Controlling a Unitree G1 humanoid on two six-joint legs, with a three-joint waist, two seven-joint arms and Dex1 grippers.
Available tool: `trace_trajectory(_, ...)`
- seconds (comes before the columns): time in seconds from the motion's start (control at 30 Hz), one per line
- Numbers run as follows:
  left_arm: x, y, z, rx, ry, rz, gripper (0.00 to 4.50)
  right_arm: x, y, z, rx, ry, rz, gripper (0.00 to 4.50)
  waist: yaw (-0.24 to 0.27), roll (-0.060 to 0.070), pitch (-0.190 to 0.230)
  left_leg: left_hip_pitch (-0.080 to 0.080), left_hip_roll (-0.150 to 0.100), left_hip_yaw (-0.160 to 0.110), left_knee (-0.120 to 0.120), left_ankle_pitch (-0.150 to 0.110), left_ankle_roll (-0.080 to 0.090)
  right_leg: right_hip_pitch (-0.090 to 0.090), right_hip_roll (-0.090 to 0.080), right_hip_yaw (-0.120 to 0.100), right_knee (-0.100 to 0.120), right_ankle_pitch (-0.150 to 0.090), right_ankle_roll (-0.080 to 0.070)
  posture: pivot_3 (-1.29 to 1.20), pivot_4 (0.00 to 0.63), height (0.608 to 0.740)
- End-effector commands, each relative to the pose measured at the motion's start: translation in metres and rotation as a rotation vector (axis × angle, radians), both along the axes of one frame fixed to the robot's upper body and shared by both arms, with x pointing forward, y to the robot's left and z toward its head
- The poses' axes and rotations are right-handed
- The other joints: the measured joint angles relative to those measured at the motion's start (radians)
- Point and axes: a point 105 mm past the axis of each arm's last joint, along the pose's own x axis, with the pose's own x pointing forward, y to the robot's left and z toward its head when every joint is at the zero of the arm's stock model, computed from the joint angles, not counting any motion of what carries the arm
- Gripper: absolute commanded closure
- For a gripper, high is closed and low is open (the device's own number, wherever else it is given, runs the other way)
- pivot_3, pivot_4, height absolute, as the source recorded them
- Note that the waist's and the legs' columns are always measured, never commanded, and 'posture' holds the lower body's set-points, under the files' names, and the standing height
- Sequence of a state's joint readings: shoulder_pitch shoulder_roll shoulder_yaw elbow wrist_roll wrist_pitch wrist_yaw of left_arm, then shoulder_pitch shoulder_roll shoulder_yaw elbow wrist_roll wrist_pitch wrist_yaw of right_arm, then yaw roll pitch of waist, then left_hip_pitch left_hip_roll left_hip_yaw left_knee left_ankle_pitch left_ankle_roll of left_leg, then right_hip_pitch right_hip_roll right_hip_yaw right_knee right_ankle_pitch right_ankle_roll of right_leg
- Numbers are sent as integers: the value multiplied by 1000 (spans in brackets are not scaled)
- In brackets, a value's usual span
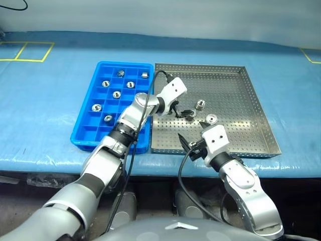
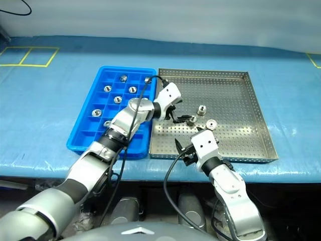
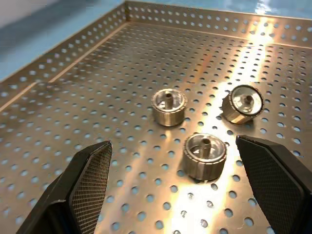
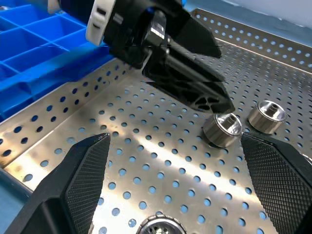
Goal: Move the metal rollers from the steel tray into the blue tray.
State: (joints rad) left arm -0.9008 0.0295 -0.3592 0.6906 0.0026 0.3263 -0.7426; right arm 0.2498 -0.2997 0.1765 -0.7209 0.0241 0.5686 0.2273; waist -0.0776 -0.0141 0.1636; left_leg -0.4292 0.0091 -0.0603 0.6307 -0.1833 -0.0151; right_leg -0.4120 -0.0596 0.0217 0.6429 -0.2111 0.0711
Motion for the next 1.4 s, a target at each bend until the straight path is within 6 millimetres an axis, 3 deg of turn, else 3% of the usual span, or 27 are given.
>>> trace_trajectory(0.03, 2, -12, 4, 26, -56, -31, 60, -1, -9, 13, 4, -67, -69, 0, -5, 0, 0, 0, 0, 0, 0, 0, 0, 0, 0, 0, 0, 0, 0, -203, 150, 740)
trace_trajectory(0.2, 1, -20, -7, 48, -48, -29, 60, 1, -23, 6, -12, -54, -167, 0, -12, 0, 0, 0, 0, 0, 0, 0, 0, 0, 0, 0, 0, 0, 0, -221, 150, 740)
trace_trajectory(0.43, -1, -25, -21, 76, -31, -21, 60, 3, -29, 5, -10, -57, -213, 0, -18, 0, 0, 0, 0, 0, 0, 0, 0, 0, 0, 0, 0, 0, 0, -230, 150, 740)
trace_trajectory(0.53, -1, -26, -23, 82, -27, -19, 609, 3, -29, 5, -8, -60, -217, 0, -20, 0, 0, 0, 0, 0, 0, 0, 0, 0, 0, 0, 0, 0, 0, -231, 150, 740)
trace_trajectory(0.73, 3, -22, -16, 52, -33, 11, 2649, 4, -28, 6, -5, -63, -222, 0, -27, 0, 0, 0, 0, 0, 0, 0, 0, 0, 0, 0, 0, 0, 0, -220, 150, 740)
trace_trajectory(0.87, 13, -9, 4, -42, -72, 79, 2825, 7, -23, 6, 2, -65, -204, 0, -35, 0, 0, 0, 0, 0, 0, 0, 0, 0, 0, 0, 0, 0, 0, -193, 150, 740)
trace_trajectory(1.03, 21, 28, 36, -166, -158, 227, 2825, 12, -8, 8, 19, -66, -135, 0, -39, 1, 0, 1, 1, 0, -1, 0, 0, -1, 0, 1, 2, 0, 1, -133, 150, 740)
trace_trajectory(1.17, 19, 75, 58, -258, -234, 424, 2825, 18, 12, 9, 28, -67, -38, 0, -29, 1, 0, 2, 1, 0, -2, 0, 0, -1, 0, 1, 2, 1, 1, -74, 150, 740)
trace_trajectory(1.33, 3, 126, 60, -268, -298, 662, 2825, 24, 36, 12, 36, -73, 82, 0, 5, 1, 0, 2, 1, -1, -2, 0, 0, 0, 1, 1, 2, 3, 4, -14, 150, 740)
trace_trajectory(1.4, -11, 150, 55, -271, -314, 784, 2825, 26, 50, 14, 43, -77, 146, 0, 23, 1, 0, 2, 1, -1, -2, 0, 0, 1, 1, 0, 2, 3, 4, 32, 150, 740)
